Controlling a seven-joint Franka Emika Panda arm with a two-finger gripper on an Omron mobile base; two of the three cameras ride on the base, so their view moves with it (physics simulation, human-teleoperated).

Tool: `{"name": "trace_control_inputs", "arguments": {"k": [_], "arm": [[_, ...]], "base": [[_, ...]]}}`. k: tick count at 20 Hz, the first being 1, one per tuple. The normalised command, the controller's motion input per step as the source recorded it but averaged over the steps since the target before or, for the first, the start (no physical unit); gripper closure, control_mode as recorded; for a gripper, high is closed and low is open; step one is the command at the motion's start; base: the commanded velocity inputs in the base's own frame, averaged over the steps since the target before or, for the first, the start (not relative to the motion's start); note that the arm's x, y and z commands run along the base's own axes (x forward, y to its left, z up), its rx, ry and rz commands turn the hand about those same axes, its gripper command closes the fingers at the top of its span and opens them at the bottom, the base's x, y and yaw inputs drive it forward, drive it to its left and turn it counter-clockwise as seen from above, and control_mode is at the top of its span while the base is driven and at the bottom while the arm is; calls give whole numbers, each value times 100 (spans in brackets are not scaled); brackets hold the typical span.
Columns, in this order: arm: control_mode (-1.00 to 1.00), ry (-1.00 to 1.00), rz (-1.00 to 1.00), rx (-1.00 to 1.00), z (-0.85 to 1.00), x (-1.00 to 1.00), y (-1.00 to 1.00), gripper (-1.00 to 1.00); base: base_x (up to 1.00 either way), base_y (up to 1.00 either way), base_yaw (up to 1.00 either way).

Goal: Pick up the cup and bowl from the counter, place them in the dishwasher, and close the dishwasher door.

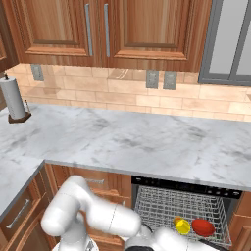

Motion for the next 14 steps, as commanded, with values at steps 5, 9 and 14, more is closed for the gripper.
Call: {"name": "trace_control_inputs", "arguments": {"k": [5, 9, 14], "arm": [[-100, 0, 0, -6, -57, 0, -41, -100], [-100, 0, 0, 0, -58, -2, -51, -100], [-100, -1, 0, 11, -61, -41, -70, -100]], "base": [[0, 0, 0], [0, 0, 0], [0, 0, 0]]}}
